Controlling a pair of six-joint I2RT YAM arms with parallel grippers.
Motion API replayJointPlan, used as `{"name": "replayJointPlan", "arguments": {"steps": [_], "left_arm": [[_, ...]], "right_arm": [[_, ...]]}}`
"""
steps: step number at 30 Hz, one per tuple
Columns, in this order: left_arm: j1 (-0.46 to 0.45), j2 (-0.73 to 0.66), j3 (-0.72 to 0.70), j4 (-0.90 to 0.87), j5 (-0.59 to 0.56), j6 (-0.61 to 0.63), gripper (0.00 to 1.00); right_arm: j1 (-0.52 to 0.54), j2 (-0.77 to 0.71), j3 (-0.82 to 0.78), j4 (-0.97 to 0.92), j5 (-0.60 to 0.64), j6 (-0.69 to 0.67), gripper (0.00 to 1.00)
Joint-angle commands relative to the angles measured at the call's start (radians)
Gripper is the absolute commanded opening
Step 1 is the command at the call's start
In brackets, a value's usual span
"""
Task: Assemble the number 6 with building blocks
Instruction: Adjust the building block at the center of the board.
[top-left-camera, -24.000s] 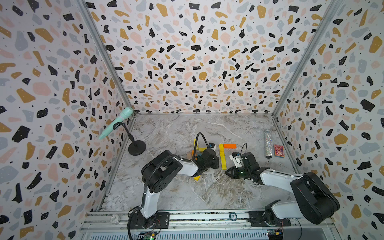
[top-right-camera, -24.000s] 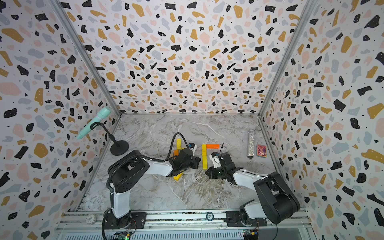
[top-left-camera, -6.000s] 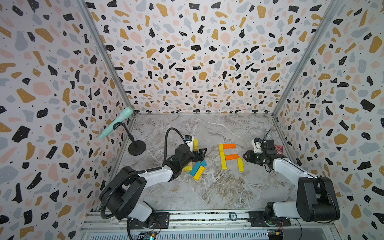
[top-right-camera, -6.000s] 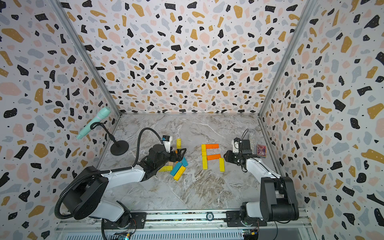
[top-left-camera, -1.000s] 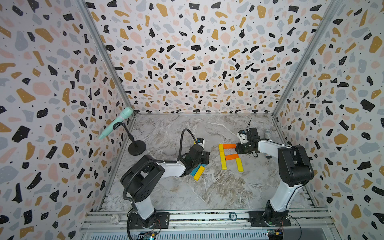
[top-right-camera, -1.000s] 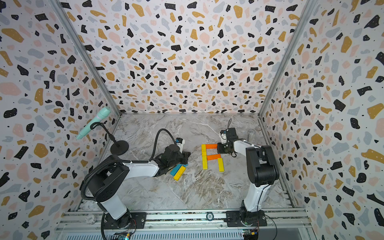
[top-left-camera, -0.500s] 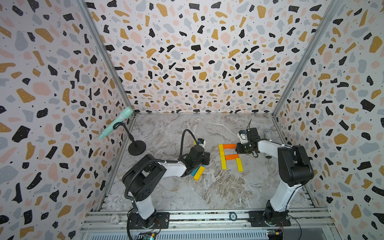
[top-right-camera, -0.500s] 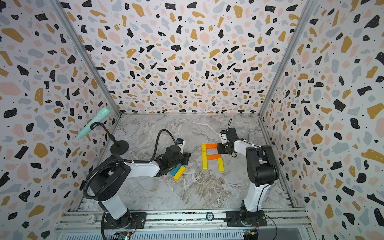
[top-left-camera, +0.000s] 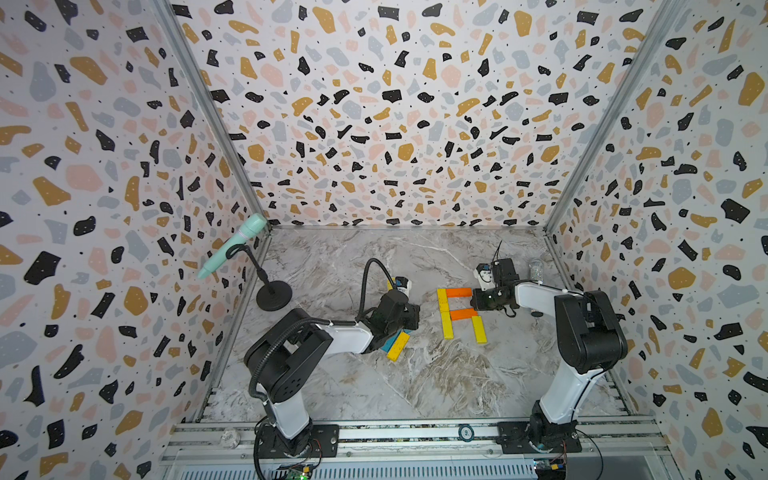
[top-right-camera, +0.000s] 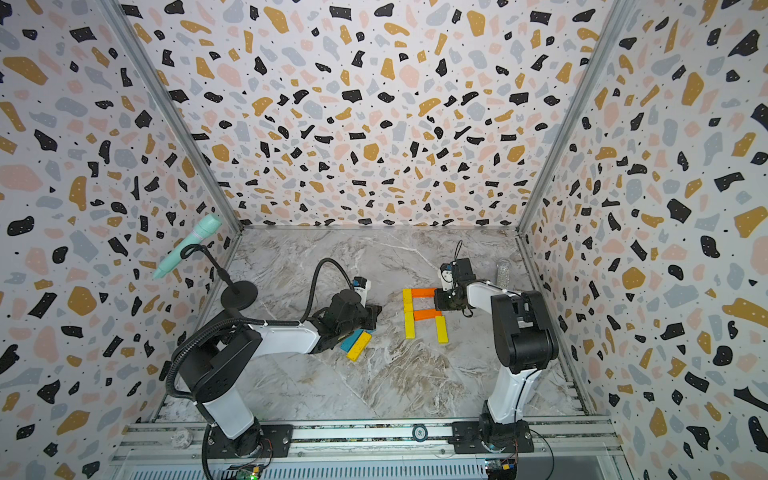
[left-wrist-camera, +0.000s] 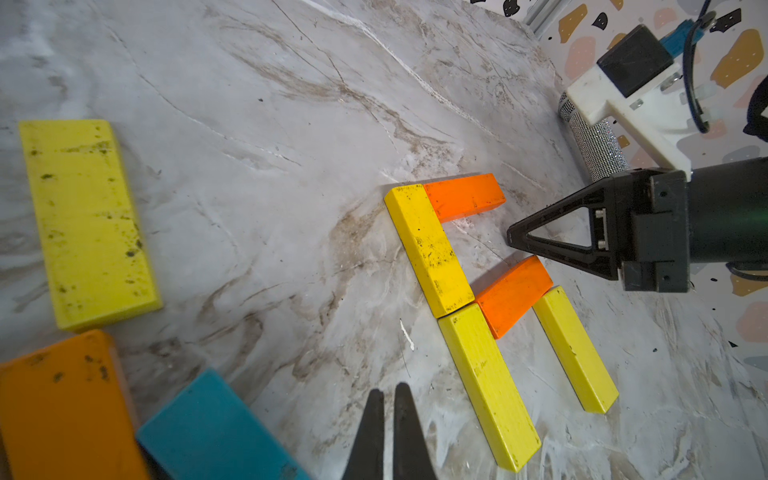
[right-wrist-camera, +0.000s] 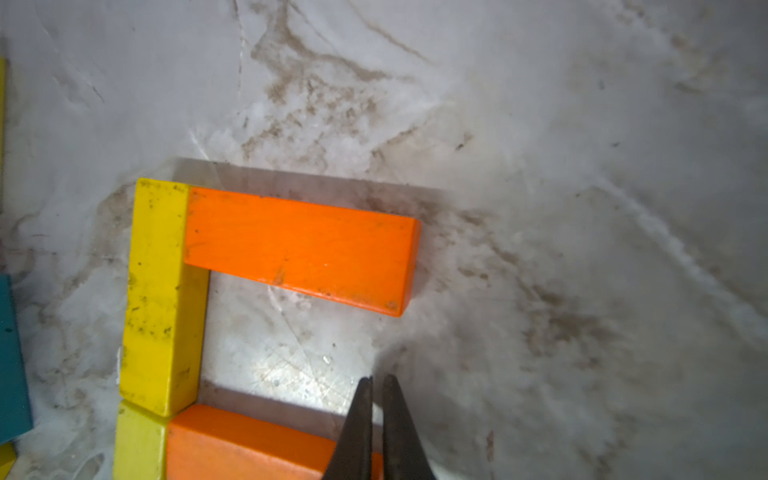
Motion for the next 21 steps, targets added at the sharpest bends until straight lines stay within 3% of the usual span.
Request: {"name": "replayJointPlan", "arguments": {"steps": [1, 21], "left_arm": [[-0.003, -0.016, 0.0, 0.026, -0.007, 0.003, 0.03], [-0.003, -0.02, -0.004, 0.026, -0.008, 0.004, 0.02]], "right_arm": [[0.008, -0.026, -0.022, -0.022, 0.008, 0.003, 0.1], [0.008, -0.056, -0.052, -0.025, 0.029, 0.018, 0.1]]}}
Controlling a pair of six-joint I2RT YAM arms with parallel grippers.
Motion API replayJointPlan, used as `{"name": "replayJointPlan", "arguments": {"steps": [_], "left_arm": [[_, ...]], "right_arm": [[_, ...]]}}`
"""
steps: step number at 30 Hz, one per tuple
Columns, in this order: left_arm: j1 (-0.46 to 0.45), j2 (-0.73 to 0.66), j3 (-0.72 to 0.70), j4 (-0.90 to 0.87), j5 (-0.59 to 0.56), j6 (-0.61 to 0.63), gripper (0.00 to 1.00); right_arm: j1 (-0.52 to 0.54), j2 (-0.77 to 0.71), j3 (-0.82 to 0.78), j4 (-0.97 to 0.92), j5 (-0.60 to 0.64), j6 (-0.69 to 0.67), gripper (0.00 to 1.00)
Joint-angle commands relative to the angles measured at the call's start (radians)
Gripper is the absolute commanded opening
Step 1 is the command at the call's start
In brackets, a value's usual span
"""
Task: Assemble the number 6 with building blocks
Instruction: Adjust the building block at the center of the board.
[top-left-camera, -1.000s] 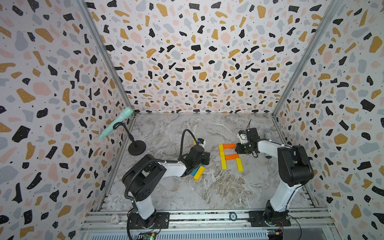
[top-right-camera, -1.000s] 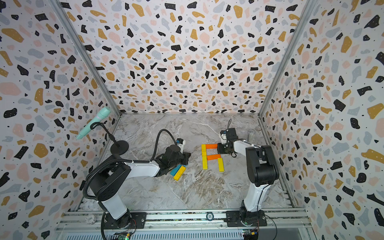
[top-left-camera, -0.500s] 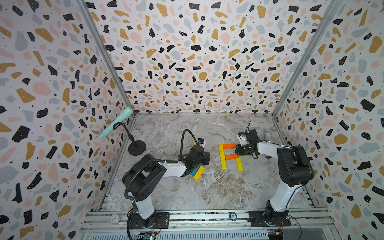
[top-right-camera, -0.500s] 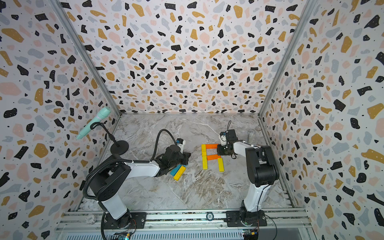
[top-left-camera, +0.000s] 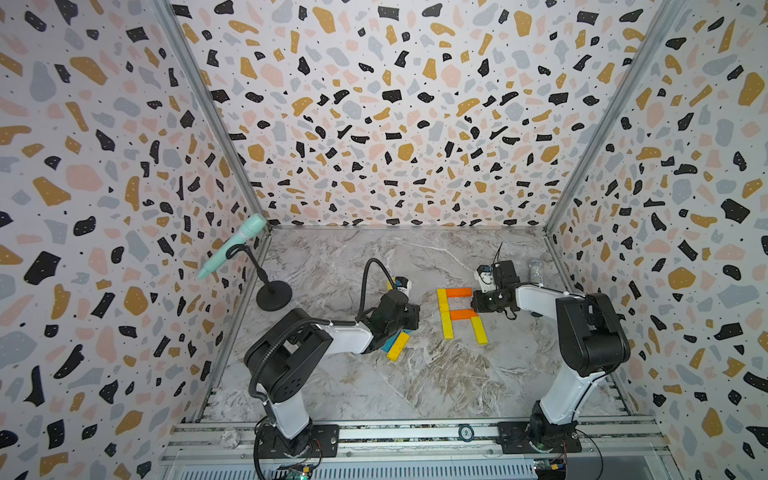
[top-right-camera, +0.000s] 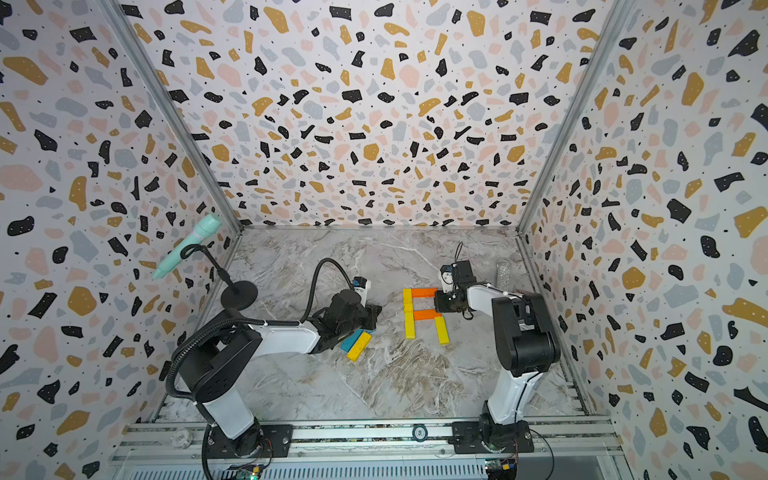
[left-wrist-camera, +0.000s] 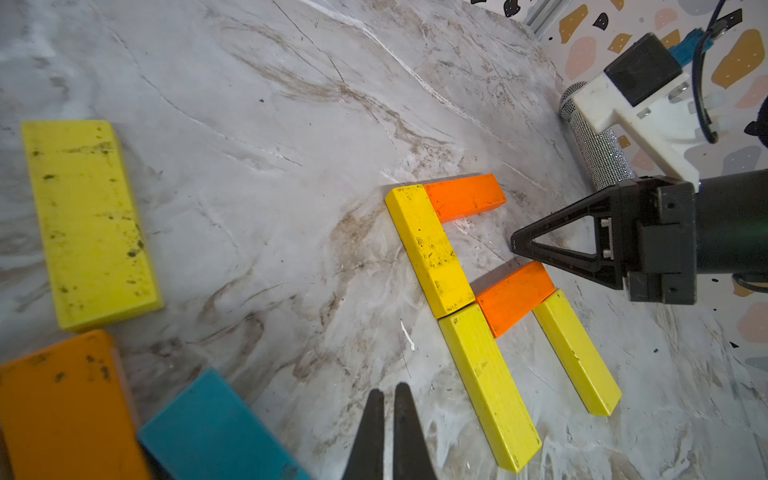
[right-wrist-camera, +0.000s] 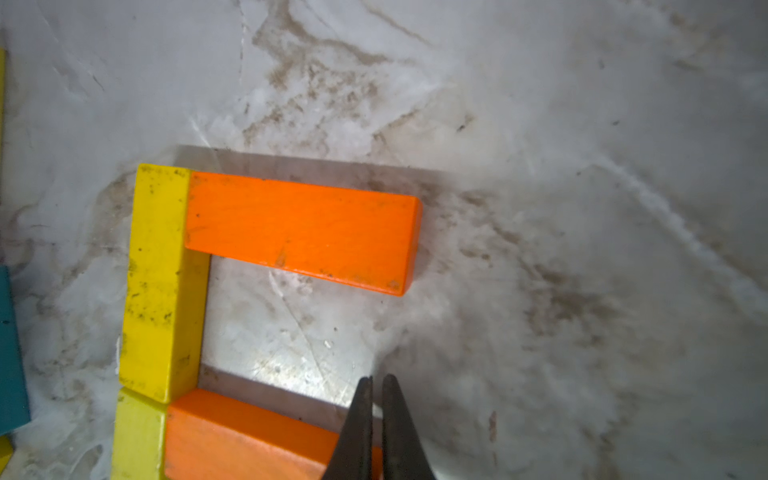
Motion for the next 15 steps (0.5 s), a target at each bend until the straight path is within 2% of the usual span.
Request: {"name": "replayJointPlan", "arguments": {"steps": [1, 7, 9, 15], "left_arm": [[-0.003, -0.02, -0.004, 0.026, -0.006, 0.004, 0.02], [-0.003, -0.021, -0.002, 0.026, -0.008, 0.003, 0.02], [-0.003, -0.024, -0.001, 0.024, -0.01, 0.004, 0.02], [-0.003, -0.043, -0.001, 0.036, -0.011, 0.001, 0.02]], "right_arm": [[0.005, -0.032, -0.017, -0.045, 0.02, 0.01, 0.1], [0.004, -0.045, 0.002, -0.037, 0.045, 0.016, 0.12], [0.004, -0.069, 0.018, -0.04, 0.064, 0.023, 0.18], [-0.03, -0.3, -0.083, -0.037, 0.027, 0.089, 0.21]]}}
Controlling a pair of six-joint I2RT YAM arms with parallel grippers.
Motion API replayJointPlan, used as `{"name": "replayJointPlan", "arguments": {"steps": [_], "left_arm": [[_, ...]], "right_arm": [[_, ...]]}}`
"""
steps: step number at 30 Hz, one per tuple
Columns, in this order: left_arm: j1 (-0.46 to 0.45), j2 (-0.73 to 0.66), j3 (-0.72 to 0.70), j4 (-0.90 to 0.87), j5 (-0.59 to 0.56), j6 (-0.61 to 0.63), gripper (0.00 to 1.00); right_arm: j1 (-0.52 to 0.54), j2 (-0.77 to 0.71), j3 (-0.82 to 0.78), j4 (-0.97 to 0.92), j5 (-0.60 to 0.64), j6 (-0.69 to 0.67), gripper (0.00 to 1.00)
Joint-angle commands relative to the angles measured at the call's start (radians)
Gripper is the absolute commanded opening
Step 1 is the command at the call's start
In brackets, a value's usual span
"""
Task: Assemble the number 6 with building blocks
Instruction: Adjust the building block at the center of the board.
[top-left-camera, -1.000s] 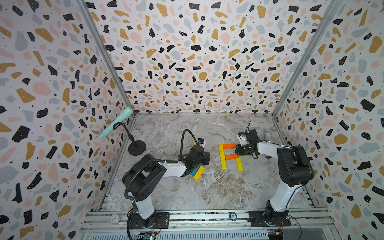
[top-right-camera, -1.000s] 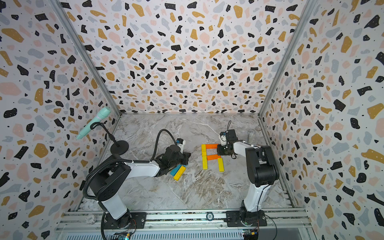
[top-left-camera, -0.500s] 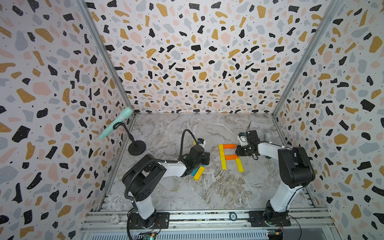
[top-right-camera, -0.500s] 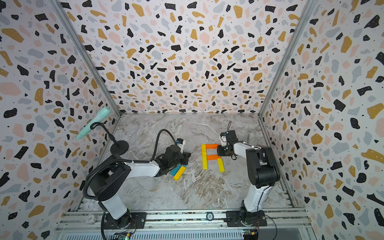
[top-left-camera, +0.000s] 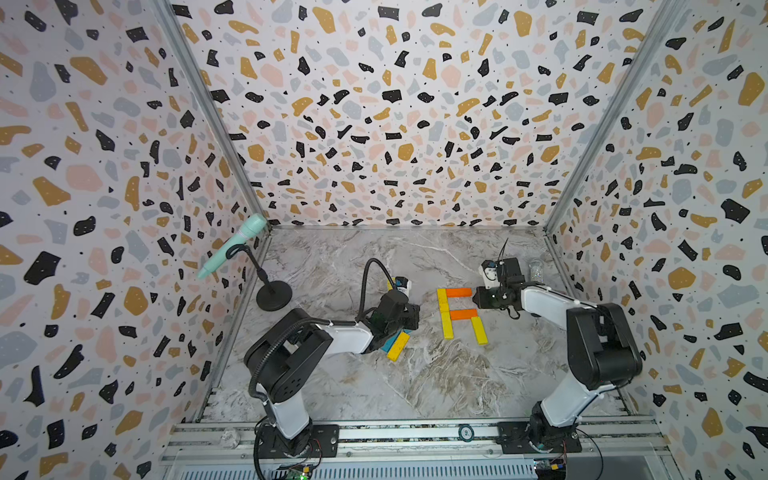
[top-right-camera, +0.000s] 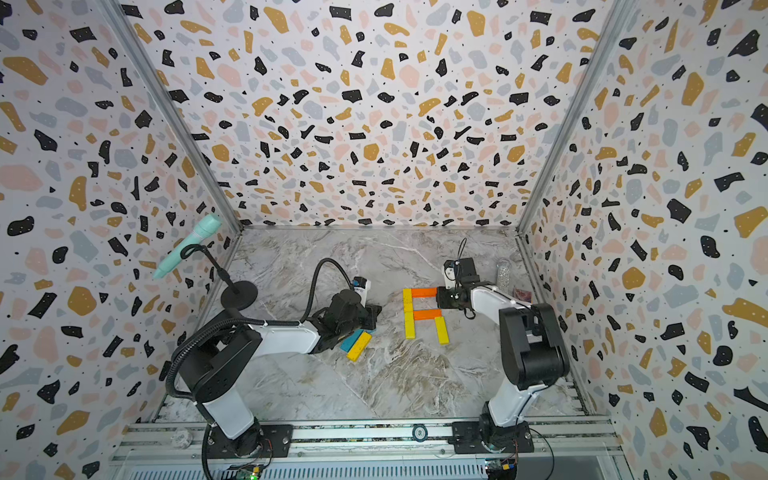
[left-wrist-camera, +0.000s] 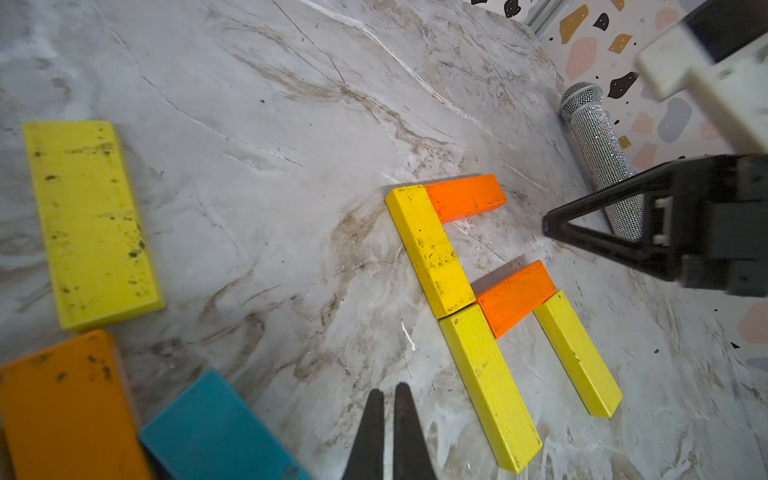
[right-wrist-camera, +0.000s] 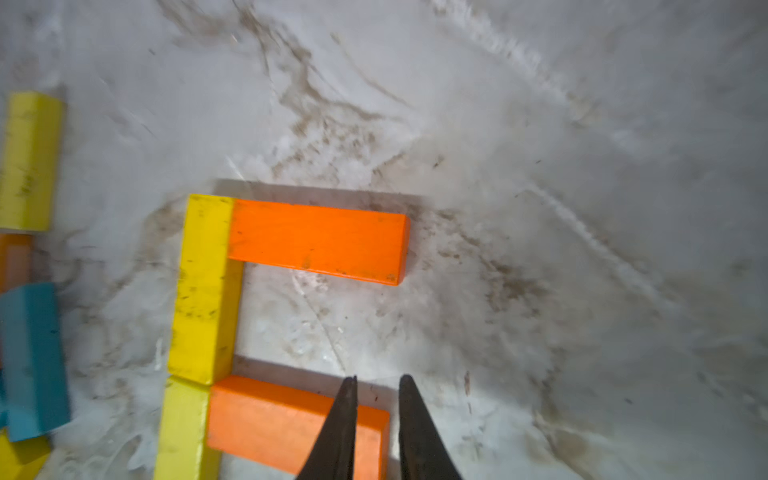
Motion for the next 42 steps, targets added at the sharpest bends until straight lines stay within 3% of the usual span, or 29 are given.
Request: {"name": "replayJointPlan", "arguments": {"steps": [1, 4, 6, 11, 13, 19, 42], "left_arm": [[-0.003, -0.055, -0.008, 0.043, -0.011, -0.002, 0.02], [-0.003, -0.126, -0.035, 0.05, -0.032, -0.006, 0.03], [-0.003, -0.178, -0.036, 0.011, -0.058, 0.01, 0.09], [-0.003, -0.295, -0.048, -0.066, -0.136, 0.031, 0.25], [-0.002, -0.337, -0.058, -0.081, -0.158, 0.034, 0.28], [-0.001, -0.423, -0.075, -0.123, -0.201, 0.045, 0.36], [0.015, -0.496, -0.116, -0.162, -0.236, 0.027, 0.4]], "right_arm": [[-0.025, -0.18, -0.084, -0.03, -0.028, 0.057, 0.21], [-0.03, -0.347, -0.252, -0.034, -0.045, 0.128, 0.17], [-0.026, -0.434, -0.346, -0.042, -0.072, 0.179, 0.16], [0.007, -0.554, -0.468, -0.103, -0.065, 0.242, 0.14], [0.012, -0.586, -0.501, -0.082, -0.057, 0.267, 0.13], [0.016, -0.504, -0.527, -0.033, -0.073, 0.276, 0.12], [0.027, -0.409, -0.548, 0.034, -0.066, 0.272, 0.13]]}}
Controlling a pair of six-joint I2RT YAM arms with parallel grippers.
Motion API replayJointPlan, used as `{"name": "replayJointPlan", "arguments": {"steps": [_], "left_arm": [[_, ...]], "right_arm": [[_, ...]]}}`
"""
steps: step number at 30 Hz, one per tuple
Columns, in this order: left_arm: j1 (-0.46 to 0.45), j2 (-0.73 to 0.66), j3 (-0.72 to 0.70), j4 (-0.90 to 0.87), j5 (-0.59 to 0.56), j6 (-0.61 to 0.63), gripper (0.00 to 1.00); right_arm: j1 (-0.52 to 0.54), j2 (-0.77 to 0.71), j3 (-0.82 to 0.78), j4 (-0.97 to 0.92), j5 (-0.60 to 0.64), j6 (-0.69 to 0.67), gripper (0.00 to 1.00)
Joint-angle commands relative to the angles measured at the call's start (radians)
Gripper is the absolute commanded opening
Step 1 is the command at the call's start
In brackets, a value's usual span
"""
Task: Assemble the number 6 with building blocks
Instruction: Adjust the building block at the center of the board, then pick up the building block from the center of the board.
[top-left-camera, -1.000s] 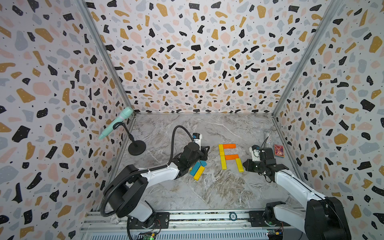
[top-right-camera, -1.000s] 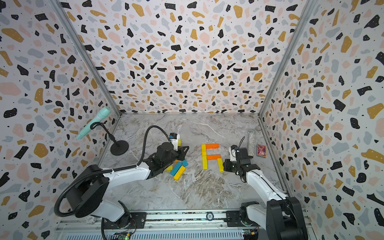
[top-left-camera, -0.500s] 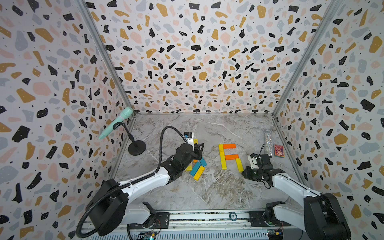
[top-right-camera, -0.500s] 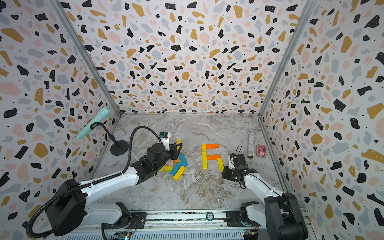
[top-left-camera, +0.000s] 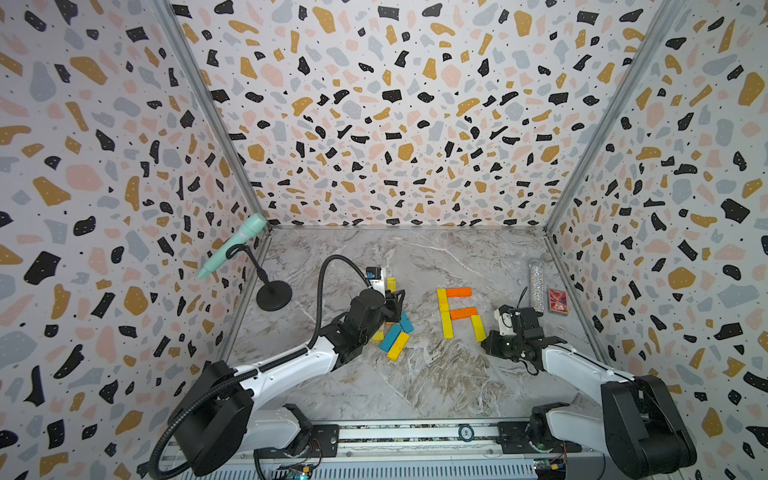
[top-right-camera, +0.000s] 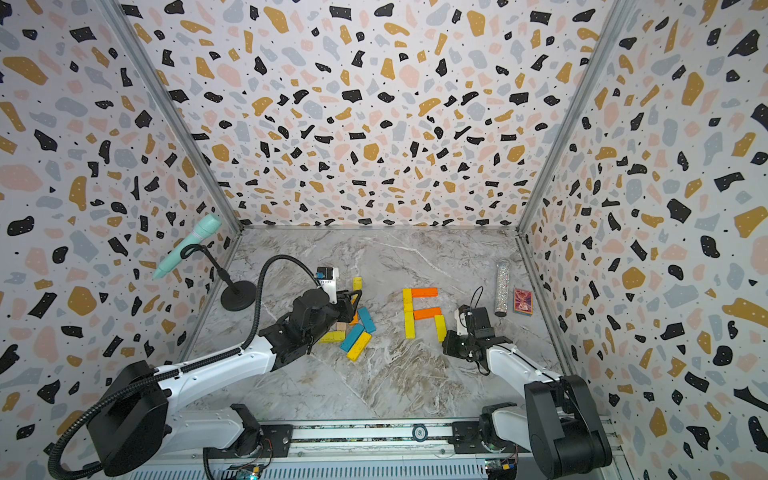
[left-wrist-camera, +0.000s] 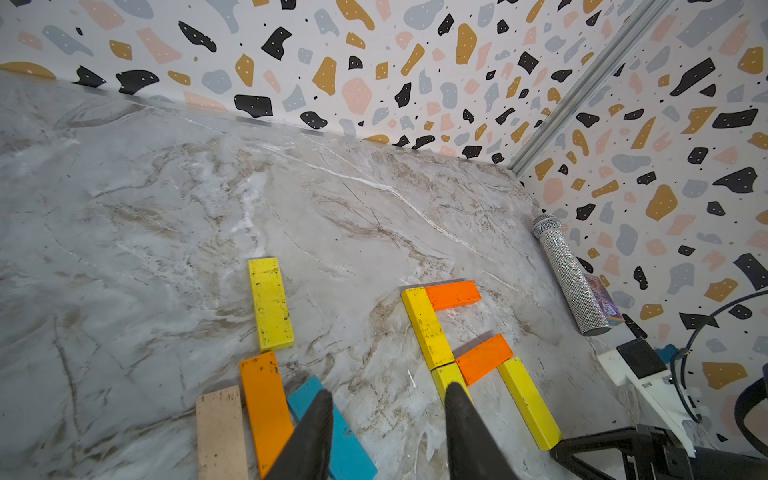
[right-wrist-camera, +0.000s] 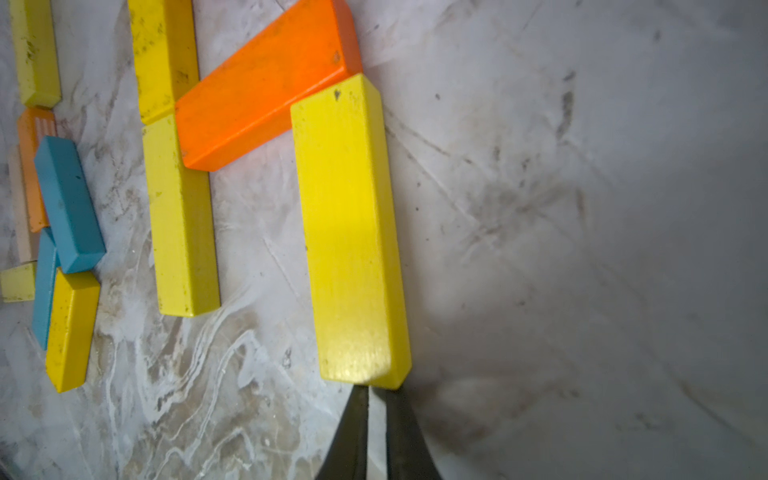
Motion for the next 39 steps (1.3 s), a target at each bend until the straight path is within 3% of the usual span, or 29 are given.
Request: {"name": "replayJointPlan", "arguments": {"steps": [1, 4, 7, 8, 10, 14, 20, 25, 30, 39], "left_arm": [[0.01, -0.03, -0.006, 0.002, -0.019, 0.0, 0.41], [0.019, -0.055, 0.01, -0.042, -0.045, 0.008, 0.43], [0.051, -0.1, 0.043, -0.134, -0.048, 0.005, 0.51], [0.063, -0.117, 0.056, -0.16, -0.048, 0.008, 0.58], [0.096, -0.165, 0.078, -0.219, -0.065, 0.007, 0.8], [0.161, -0.261, 0.083, -0.298, -0.108, 0.007, 1.0], [0.279, -0.368, 0.006, -0.339, -0.04, -0.06, 0.99], [0.363, -0.447, -0.09, -0.363, -0.004, -0.079, 0.99], [0.407, -0.5, -0.156, -0.381, 0.003, -0.085, 0.99], [0.409, -0.529, -0.173, -0.392, 0.013, -0.087, 0.99]], "right_arm": [[0.008, -0.006, 0.002, -0.049, 0.005, 0.002, 0.14], [0.04, -0.06, 0.061, -0.148, 0.014, 0.003, 0.18], [0.101, -0.1, 0.173, -0.247, 0.027, 0.004, 0.23], [0.126, -0.101, 0.222, -0.268, 0.028, 0.004, 0.25], [0.209, -0.076, 0.344, -0.274, 0.062, 0.005, 0.28], [0.374, 0.077, 0.562, -0.191, 0.195, -0.015, 0.43], [0.539, 0.459, 0.851, -0.043, 0.286, -0.064, 0.6], [0.568, 0.706, 1.025, -0.001, 0.321, -0.083, 0.62], [0.569, 0.861, 1.132, 0.002, 0.35, -0.087, 0.62], [0.56, 1.032, 1.283, -0.047, 0.41, -0.096, 0.62]]}}
